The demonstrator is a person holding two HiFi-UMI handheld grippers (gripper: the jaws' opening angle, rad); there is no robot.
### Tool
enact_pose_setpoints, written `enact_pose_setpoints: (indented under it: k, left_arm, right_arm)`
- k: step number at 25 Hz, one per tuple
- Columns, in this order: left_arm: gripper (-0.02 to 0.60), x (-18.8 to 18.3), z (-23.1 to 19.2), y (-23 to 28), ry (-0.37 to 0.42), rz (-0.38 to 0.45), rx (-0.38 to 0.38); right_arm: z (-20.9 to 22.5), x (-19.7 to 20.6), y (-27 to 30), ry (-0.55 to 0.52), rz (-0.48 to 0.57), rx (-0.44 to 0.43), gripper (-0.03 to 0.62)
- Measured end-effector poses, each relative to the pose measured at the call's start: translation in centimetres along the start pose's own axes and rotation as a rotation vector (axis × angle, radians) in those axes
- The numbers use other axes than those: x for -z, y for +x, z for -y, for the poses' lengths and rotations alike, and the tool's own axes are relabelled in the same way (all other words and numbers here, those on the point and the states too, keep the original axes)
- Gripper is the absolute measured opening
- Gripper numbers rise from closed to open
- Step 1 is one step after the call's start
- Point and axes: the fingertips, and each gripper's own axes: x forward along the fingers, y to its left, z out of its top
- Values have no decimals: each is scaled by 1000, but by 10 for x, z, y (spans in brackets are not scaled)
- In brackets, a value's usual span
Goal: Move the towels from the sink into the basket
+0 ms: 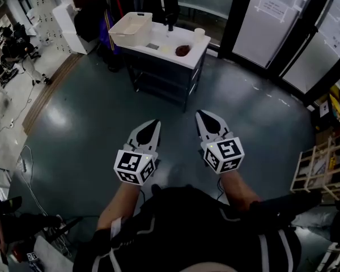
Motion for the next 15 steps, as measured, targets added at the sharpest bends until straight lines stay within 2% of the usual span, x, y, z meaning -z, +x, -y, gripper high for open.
enact_pose_setpoints:
  k: [9, 15]
  left_arm:
    - [2, 3, -11, -11, 1, -4, -10]
    - [2, 9, -24, -21, 1, -16, 1]
  right_arm:
    - [-6, 6, 7, 22, -15, 12, 3]
    - [-26, 8, 24, 4, -29, 4, 3]
